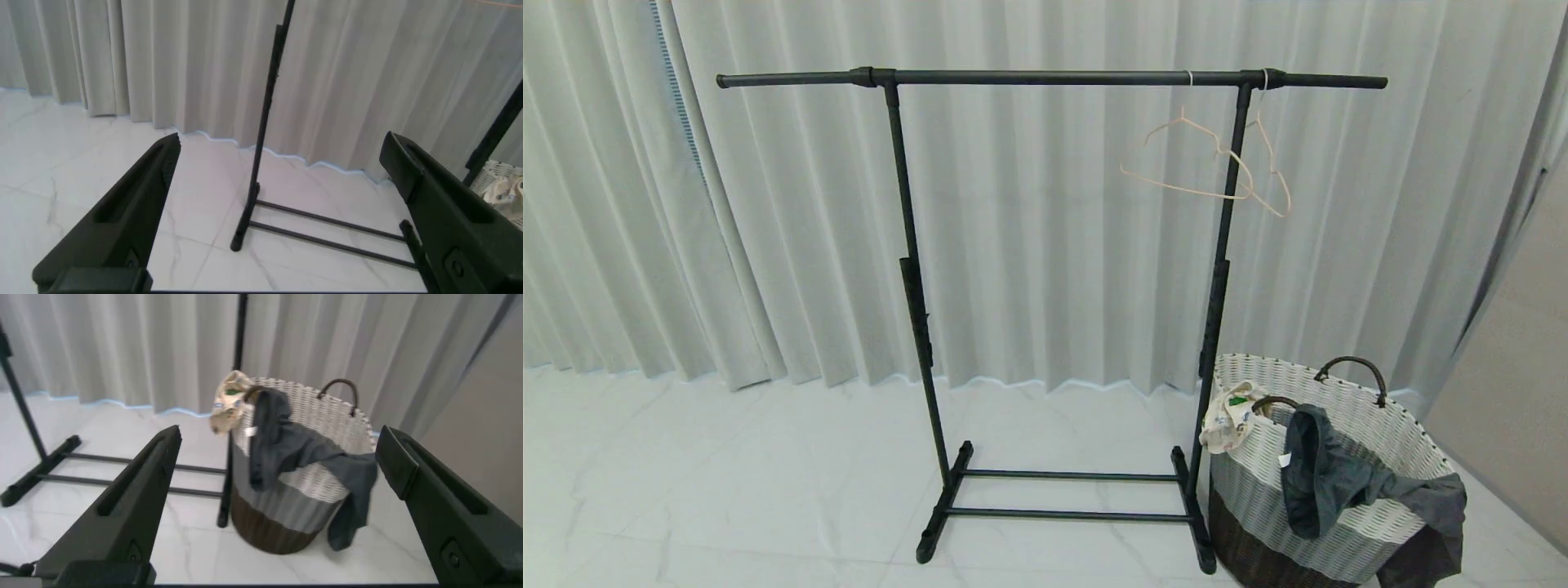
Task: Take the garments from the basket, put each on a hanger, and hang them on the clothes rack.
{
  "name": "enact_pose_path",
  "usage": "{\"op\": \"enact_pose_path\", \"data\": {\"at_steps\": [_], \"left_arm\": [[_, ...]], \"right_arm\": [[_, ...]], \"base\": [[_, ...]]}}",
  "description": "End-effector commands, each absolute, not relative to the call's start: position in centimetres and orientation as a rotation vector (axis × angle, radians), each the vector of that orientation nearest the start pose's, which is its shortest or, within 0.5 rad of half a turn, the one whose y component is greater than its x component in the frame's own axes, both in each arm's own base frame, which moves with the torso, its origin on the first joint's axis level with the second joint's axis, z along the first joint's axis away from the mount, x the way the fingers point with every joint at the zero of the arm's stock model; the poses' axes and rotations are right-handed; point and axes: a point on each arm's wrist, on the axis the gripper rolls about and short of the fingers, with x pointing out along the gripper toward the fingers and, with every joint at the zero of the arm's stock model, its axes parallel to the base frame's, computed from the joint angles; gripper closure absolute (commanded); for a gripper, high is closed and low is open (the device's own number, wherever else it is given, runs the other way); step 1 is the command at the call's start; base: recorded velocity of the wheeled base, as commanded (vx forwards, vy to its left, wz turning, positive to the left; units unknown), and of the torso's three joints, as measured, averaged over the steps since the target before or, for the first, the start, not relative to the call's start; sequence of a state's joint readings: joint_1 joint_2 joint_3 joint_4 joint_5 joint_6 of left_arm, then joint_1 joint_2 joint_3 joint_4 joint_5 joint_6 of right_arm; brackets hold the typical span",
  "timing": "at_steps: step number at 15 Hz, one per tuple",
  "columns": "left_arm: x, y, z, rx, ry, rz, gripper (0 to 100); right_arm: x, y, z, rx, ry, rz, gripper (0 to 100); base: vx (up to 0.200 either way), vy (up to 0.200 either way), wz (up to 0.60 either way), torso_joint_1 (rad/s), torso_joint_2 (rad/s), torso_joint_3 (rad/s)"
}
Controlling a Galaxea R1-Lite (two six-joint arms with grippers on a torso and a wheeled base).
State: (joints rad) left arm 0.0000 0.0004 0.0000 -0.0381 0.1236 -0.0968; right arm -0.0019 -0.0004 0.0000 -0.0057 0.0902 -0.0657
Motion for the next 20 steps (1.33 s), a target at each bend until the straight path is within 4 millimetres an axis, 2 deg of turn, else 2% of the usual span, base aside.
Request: {"op": "enact_pose_path", "data": {"at_steps": [1, 9, 20], "left_arm": [[-2.29, 0.28, 7.96, -0.100, -0.044, 0.122, 0], [-2.29, 0.29, 7.96, -0.104, -0.045, 0.125, 0], [-2.29, 0.29, 7.94, -0.103, -0.043, 0.127, 0]], "right_arm": [[-2.29, 0.20, 7.61, -0.066, -0.009, 0.090, 0], [-2.29, 0.21, 7.61, -0.066, -0.009, 0.089, 0], [-2.29, 0.20, 7.61, -0.068, -0.009, 0.087, 0]], "base": [[0.000, 0.000, 0.00, 0.000, 0.00, 0.000], [0.000, 0.000, 0.00, 0.000, 0.00, 0.000], [0.200, 0.000, 0.00, 0.002, 0.00, 0.002]]}}
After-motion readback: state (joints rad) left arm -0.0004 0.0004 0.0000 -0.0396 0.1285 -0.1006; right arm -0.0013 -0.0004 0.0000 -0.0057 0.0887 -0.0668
